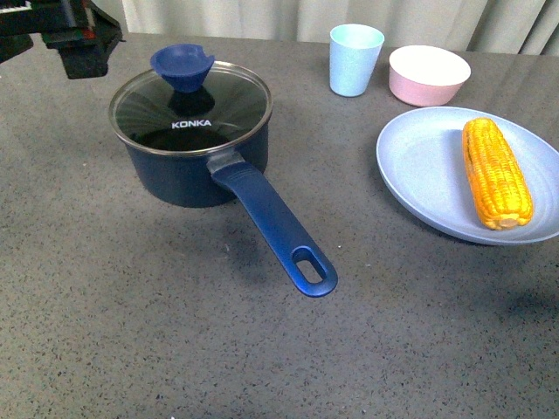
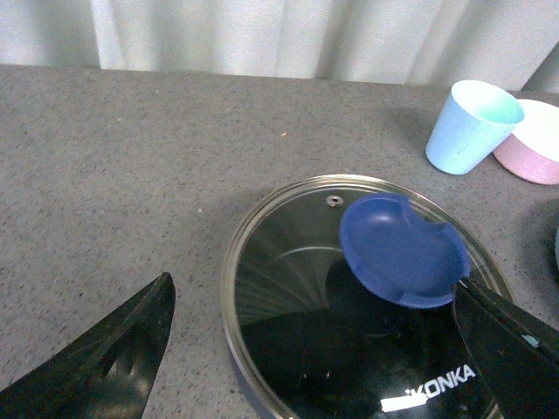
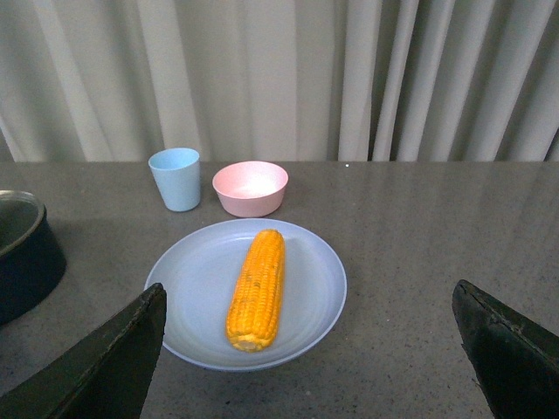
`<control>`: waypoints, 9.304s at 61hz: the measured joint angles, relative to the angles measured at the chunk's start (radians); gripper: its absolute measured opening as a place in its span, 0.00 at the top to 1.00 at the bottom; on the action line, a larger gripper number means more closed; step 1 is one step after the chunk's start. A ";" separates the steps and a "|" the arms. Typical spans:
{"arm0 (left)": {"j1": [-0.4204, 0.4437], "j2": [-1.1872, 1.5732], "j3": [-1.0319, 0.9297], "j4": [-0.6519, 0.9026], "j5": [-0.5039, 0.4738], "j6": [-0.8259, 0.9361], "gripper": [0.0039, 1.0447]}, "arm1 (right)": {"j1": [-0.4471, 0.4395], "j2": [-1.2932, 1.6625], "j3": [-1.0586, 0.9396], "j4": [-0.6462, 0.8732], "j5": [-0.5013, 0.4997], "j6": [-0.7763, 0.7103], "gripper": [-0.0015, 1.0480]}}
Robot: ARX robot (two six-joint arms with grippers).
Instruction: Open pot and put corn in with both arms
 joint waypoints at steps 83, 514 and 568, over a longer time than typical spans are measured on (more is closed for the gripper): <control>-0.091 0.264 0.221 0.003 -0.003 0.146 0.08 | 0.000 0.000 0.000 0.000 0.000 0.000 0.09; 0.217 -1.183 -0.721 -0.154 -0.123 0.077 0.99 | 0.000 0.000 0.000 0.000 0.000 0.000 0.09; 0.217 -1.586 -0.721 -0.543 -0.123 0.077 0.99 | 0.000 0.000 0.000 0.000 0.000 0.000 0.09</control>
